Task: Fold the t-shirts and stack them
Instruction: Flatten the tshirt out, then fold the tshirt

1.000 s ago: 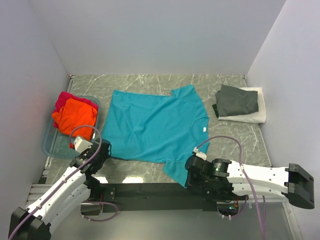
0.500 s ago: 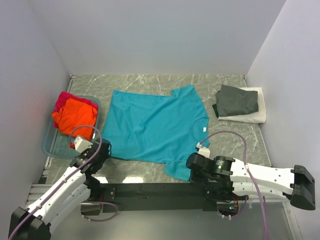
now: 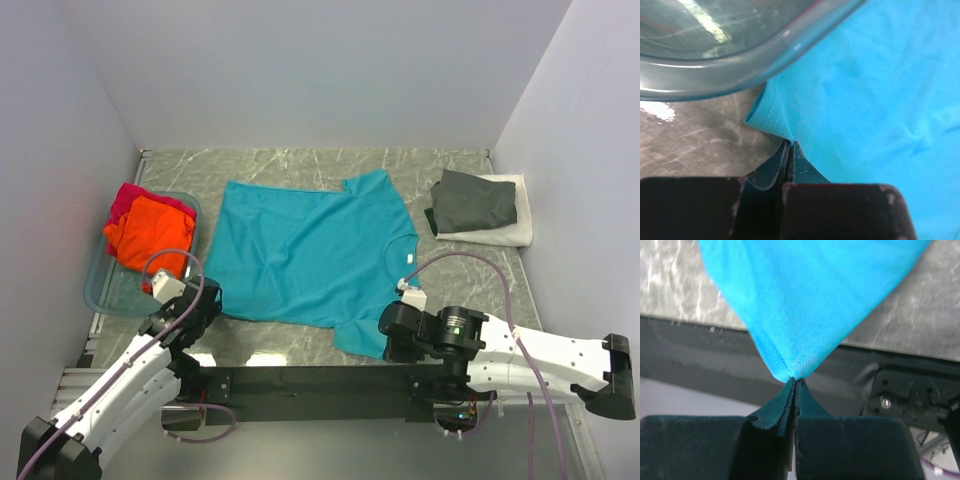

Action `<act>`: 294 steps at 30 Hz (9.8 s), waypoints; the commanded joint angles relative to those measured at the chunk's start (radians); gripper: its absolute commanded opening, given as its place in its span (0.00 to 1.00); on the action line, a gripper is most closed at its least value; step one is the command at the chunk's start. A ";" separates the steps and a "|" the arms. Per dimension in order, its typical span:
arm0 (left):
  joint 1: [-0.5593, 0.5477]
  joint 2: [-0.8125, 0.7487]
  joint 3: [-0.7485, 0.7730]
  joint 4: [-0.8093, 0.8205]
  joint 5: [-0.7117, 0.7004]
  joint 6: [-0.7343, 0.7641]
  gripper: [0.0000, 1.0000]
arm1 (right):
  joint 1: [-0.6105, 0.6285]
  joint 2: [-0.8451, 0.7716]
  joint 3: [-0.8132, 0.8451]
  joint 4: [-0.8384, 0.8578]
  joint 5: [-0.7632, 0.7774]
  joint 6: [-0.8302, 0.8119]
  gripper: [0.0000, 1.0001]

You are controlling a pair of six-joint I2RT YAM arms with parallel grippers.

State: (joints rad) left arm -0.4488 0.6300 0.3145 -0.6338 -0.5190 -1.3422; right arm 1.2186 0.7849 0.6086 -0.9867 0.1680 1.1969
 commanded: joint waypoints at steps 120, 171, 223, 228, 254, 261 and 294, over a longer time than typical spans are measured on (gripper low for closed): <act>-0.271 0.921 0.591 0.424 0.234 0.445 0.70 | -0.717 0.632 0.233 0.565 -0.323 -0.824 0.49; -0.208 0.829 0.258 0.474 0.094 0.370 0.94 | -0.930 0.721 0.114 0.591 -0.226 -0.803 0.58; 0.220 1.464 1.358 0.161 -0.108 0.597 0.64 | -1.004 0.392 0.114 0.548 -0.349 -0.873 0.57; 0.234 1.462 1.302 0.168 -0.093 0.534 0.64 | -1.004 0.395 0.112 0.560 -0.370 -0.879 0.57; 0.288 1.538 1.272 0.164 -0.076 0.494 0.29 | -1.002 0.401 0.167 0.548 -0.383 -0.887 0.57; 0.288 1.521 1.250 0.184 -0.050 0.528 0.12 | -1.002 0.560 0.400 0.542 -0.368 -0.908 0.57; 0.286 1.468 1.183 0.260 0.086 0.607 0.04 | -1.059 1.797 1.818 0.467 -0.366 -0.886 0.63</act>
State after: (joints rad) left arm -0.1596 2.1319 1.5158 -0.3660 -0.4858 -0.7444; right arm 0.1627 2.5465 2.3451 -0.5423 -0.1688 0.2752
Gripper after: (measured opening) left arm 0.098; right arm 0.626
